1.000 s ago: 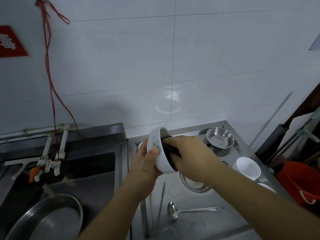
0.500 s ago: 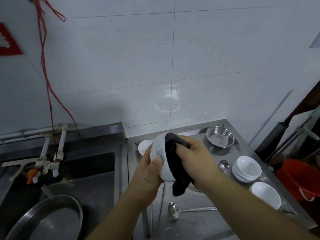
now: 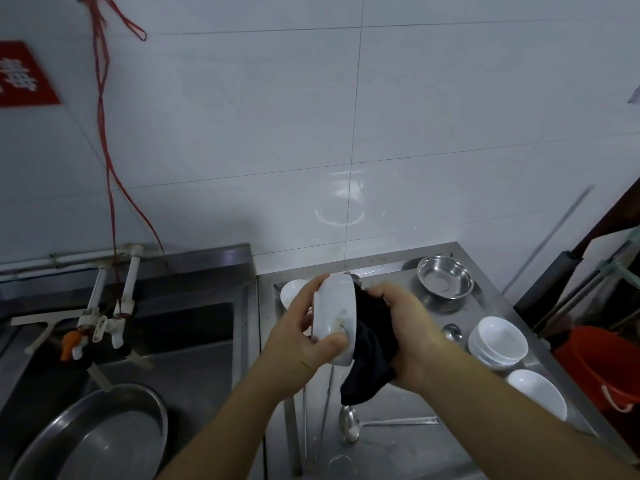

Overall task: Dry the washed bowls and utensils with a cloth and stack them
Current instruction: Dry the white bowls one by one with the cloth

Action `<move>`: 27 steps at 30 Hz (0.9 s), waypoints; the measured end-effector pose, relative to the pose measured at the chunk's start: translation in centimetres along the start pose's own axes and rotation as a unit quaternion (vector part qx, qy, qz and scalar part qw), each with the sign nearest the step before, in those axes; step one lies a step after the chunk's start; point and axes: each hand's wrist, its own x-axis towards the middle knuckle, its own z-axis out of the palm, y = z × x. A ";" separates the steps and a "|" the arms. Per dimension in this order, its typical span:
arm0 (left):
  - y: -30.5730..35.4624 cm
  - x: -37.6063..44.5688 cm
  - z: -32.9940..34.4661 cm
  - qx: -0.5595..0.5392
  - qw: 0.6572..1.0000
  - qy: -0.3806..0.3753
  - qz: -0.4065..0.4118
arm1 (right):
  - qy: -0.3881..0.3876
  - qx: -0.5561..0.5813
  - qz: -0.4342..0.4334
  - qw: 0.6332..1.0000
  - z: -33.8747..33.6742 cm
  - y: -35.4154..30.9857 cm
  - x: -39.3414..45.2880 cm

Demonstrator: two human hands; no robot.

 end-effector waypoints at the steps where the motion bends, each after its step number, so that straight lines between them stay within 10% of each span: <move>1: 0.0 0.0 -0.4 0.013 1.000 -0.016 -0.004 | -0.013 0.021 -0.005 1.000 0.2 0.2 0.0; 8: 0.9 -0.1 -1.7 0.085 0.995 -0.045 -0.037 | -0.042 0.031 -0.030 0.998 0.6 0.7 0.0; 13: -0.4 -0.8 -1.0 -0.178 0.961 0.096 -0.186 | -0.039 0.076 -0.086 0.993 -0.3 0.3 0.5; 16: -0.8 -1.9 0.4 -0.277 0.925 0.050 -0.256 | -0.044 0.101 -0.104 0.988 -0.5 0.0 0.2; 27: 2.2 -1.0 0.5 -0.538 0.811 0.153 -0.172 | -0.042 0.092 -0.107 0.989 -0.8 1.6 0.4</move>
